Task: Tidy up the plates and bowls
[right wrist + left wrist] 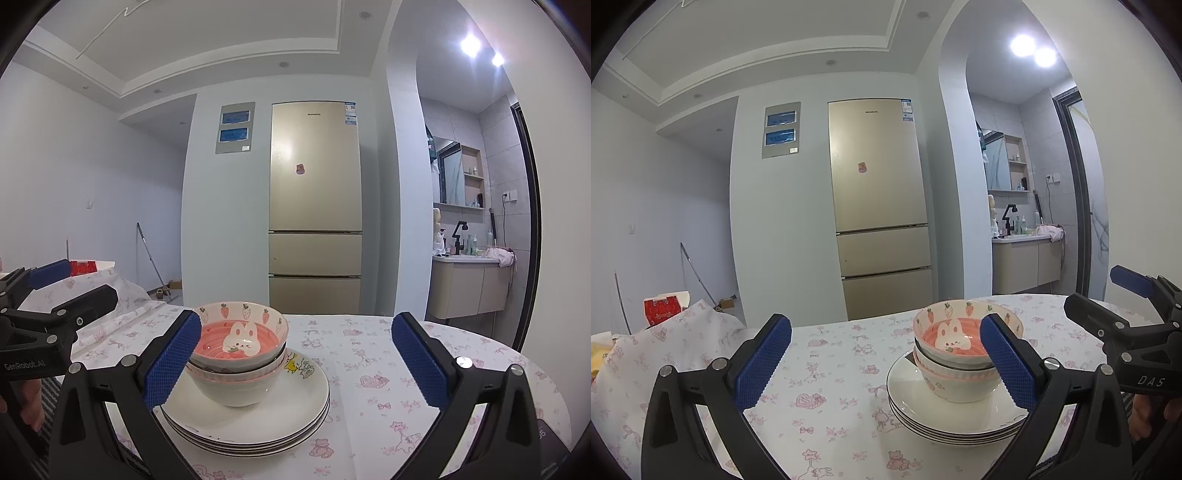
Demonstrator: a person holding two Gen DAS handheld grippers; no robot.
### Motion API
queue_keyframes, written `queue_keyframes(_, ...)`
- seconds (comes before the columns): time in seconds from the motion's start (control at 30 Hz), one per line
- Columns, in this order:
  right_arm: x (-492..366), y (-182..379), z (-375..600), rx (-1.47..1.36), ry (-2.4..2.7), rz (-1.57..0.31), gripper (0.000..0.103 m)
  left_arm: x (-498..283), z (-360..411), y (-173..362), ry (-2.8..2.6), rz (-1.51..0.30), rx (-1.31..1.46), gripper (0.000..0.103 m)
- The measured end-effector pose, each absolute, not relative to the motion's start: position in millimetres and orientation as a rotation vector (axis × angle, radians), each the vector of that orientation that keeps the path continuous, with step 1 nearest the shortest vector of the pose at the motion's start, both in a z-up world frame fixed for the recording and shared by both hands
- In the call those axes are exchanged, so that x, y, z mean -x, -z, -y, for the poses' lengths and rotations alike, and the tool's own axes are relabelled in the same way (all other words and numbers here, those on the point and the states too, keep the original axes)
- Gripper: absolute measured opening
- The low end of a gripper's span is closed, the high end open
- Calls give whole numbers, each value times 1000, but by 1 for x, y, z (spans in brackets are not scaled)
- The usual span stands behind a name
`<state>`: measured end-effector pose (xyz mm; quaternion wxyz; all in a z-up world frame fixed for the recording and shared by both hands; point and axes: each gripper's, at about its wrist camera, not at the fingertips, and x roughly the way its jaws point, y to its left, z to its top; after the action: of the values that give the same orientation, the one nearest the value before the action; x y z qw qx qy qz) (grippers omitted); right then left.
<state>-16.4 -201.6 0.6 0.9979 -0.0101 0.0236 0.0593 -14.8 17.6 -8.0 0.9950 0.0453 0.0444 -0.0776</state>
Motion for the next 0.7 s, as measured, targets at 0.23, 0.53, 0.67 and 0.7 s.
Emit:
queue_keyframes(0.23,16,0,202,20,-119,-48,103,13,-19,10,156,-100,-89,103)
queue_keyframes(0.53,15,0,202,21,-119,-48,103,12,-19,11,154,-101,-89,103)
queue_keyframes(0.67,16,0,202,21,-119,-48,103,12,-19,11,155,-102,-88,103)
queue_keyframes(0.7,15,0,203,21,-119,-49,103,12,-19,10,155,-101,-88,103)
